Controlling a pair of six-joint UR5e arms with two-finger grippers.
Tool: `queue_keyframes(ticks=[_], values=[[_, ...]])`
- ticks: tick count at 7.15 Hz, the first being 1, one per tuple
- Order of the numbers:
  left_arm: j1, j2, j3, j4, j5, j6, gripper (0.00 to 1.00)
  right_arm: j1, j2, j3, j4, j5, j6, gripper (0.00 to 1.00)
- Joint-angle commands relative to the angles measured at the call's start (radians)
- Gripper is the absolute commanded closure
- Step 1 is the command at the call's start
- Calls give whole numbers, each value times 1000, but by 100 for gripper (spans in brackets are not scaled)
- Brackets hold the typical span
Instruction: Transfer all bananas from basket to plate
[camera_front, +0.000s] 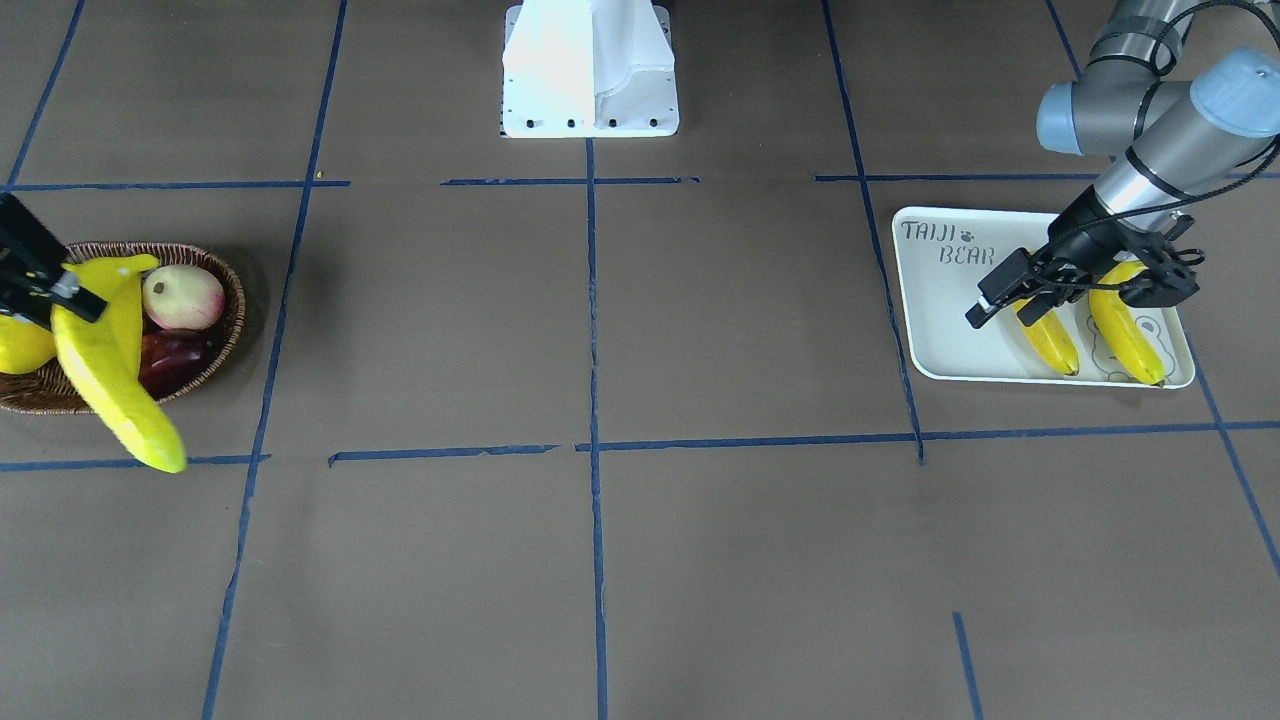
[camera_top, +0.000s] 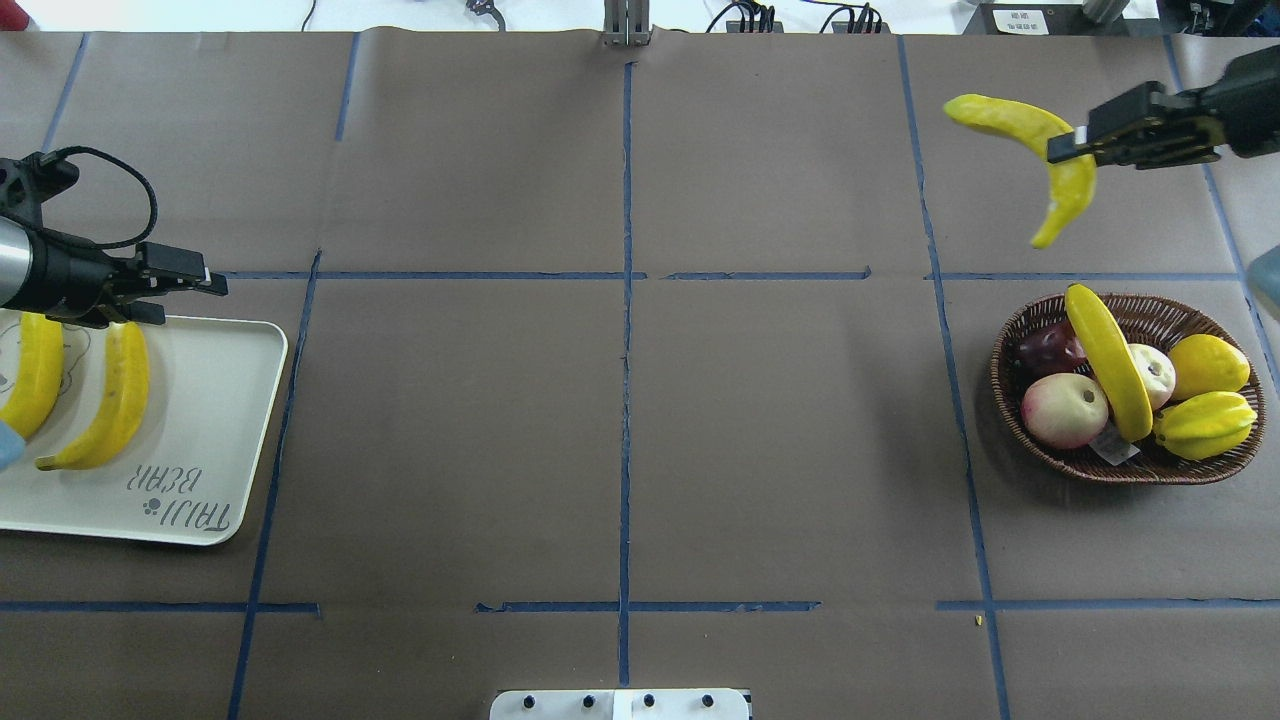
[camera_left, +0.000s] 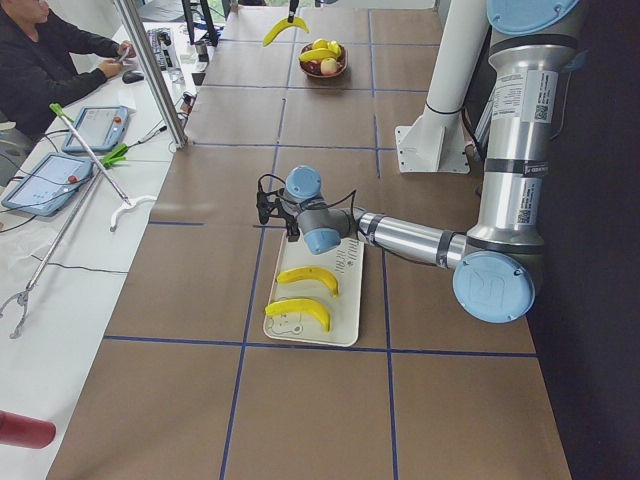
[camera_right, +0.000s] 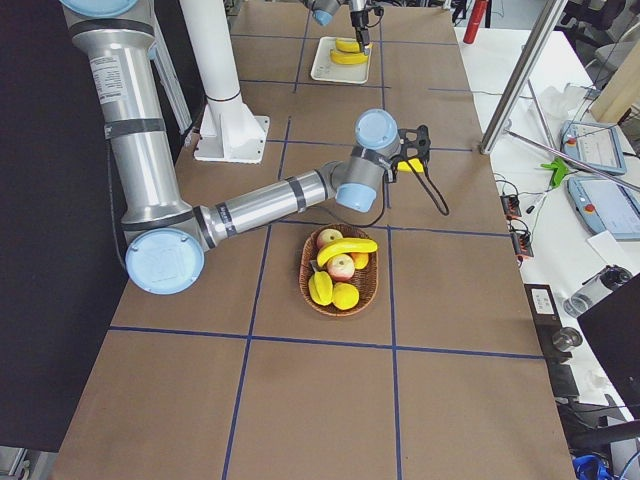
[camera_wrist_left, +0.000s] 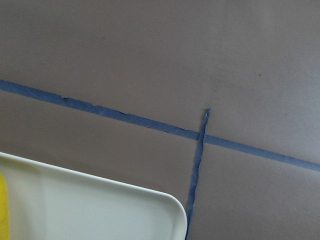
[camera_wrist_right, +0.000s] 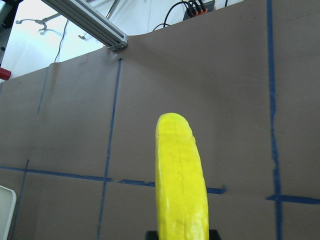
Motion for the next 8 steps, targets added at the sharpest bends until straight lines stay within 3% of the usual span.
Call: queue_keyframes(ticks=[1, 4, 5, 7, 8], values=[[39, -154, 0, 2, 2, -299, 0, -301, 84, 60, -4, -372, 194, 100], [122, -344, 30, 16, 14, -561, 1, -688, 121, 104, -10, -921, 201, 99], [148, -409, 64, 18, 60, -624, 1, -726, 161, 104, -57, -960, 201, 99], [271, -504, 95, 24, 246, -714, 1, -740, 178, 102, -80, -961, 203, 99], [283, -532, 95, 24, 255, -753, 1, -742, 178, 101, -80, -961, 203, 99]])
